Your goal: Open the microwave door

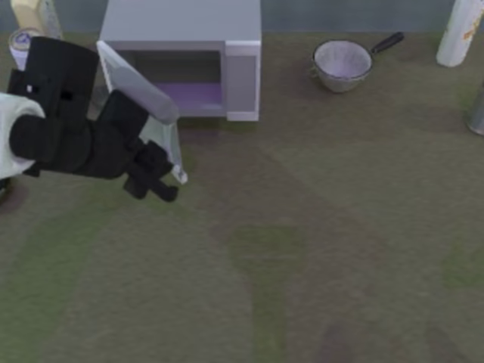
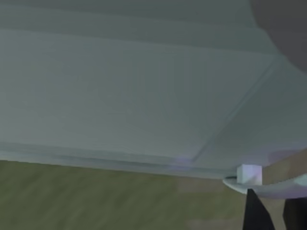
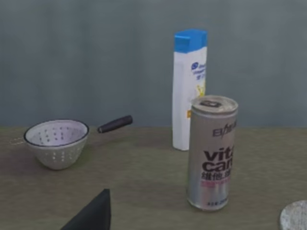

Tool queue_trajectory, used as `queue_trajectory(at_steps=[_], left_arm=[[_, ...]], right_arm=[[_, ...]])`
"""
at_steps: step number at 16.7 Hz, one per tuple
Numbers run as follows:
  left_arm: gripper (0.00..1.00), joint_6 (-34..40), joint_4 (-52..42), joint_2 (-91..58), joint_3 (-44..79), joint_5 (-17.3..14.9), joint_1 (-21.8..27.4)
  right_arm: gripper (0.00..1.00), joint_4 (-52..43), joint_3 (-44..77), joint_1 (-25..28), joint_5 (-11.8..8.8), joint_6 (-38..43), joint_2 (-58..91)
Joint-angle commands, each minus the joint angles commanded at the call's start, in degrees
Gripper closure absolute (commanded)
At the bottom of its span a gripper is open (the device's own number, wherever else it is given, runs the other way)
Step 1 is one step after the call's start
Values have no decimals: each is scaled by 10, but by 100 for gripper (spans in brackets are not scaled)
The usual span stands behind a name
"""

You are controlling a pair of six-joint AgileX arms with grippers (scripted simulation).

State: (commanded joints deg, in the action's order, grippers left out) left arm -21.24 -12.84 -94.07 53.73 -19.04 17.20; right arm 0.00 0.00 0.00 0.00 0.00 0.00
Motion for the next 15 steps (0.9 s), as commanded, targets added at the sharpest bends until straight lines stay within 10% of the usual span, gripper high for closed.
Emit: queue_trajectory(at_steps=[15], left_arm=[[100, -34, -14, 3, -1, -24, -16]], right_arm=[[0, 0, 0, 0, 0, 0, 0]])
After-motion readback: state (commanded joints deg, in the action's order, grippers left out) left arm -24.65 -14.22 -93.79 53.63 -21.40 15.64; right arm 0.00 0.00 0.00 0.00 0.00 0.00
